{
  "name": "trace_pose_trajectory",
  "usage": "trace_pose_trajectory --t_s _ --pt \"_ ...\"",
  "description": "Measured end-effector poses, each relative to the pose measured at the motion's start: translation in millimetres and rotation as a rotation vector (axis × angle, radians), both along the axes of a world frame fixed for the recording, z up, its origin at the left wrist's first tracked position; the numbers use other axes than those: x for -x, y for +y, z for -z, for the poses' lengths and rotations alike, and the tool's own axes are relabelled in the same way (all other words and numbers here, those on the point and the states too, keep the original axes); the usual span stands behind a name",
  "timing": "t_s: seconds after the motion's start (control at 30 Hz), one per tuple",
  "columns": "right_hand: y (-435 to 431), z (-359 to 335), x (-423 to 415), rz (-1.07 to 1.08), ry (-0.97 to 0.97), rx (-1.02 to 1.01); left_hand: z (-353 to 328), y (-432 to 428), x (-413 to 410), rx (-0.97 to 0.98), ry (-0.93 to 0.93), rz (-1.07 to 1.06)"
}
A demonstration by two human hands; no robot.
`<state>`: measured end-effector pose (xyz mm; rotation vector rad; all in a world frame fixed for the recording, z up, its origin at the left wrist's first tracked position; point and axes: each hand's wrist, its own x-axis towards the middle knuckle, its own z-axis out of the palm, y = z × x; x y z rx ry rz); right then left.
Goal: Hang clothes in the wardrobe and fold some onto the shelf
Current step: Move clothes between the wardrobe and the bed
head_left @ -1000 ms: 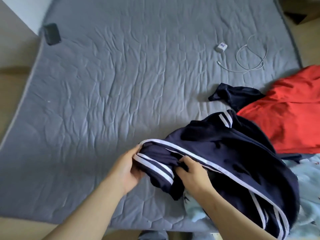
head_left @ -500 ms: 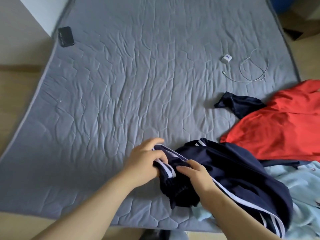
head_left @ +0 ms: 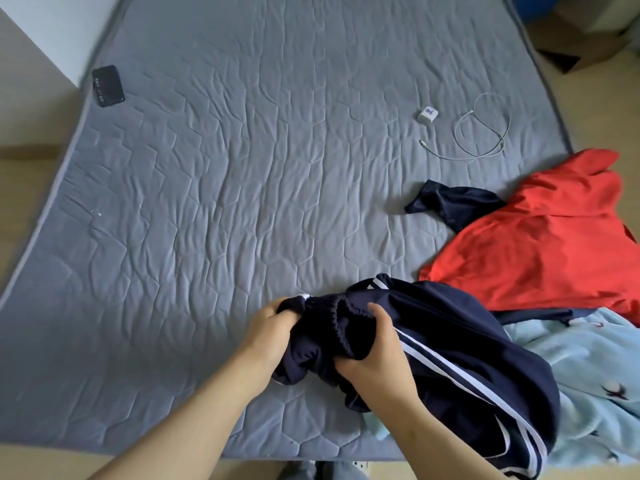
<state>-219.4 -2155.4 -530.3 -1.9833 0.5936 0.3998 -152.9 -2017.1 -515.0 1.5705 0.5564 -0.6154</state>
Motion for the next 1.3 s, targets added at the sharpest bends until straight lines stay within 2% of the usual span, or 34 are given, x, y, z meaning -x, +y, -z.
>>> trace_pose_trajectory --t_s 0.07,0.2,0.3,0.37,0.53,0.6,0.7,0.8,0.97,1.13,1.3 --pt "-10 5 1 0.086 0.025 -0.053 1 -1 1 -0.058 -0.032 0.072" --pt "-24 9 3 0.112 -0.043 -0.035 -5 0 2 -0.566 -0.308 0.668" --pt "-25 0 1 0.028 -0.072 -0.153 -8 -8 3 -0.662 -0.525 0.779" --pt "-27 -4 1 -0.045 -0.088 -0.185 -13 -11 3 -0.627 -0.581 0.742" --pt "-31 -14 3 -0.138 -0.125 -0.051 -35 -18 1 -0.450 -0.356 0.485" --pt "-34 -20 -1 -0.155 -0.102 0.047 -47 -20 -2 -0.344 -0.314 0.318" --pt "-41 -34 -11 -0.296 0.049 0.284 -68 -21 -7 -0.247 -0.327 0.206" --pt "-45 -55 -23 -0.276 0.083 0.359 -97 -18 -20 -0.151 -0.389 0.099" --pt "-41 -110 -62 -0.104 -0.138 0.219 -154 -10 -50 -0.120 -0.526 0.002" --pt "-32 -191 -98 -0.042 -0.336 0.206 -226 7 -76 -0.205 -0.731 -0.051" --pt "-21 -286 -118 -0.092 -0.499 0.225 -309 32 -97 -0.364 -0.945 -0.057"
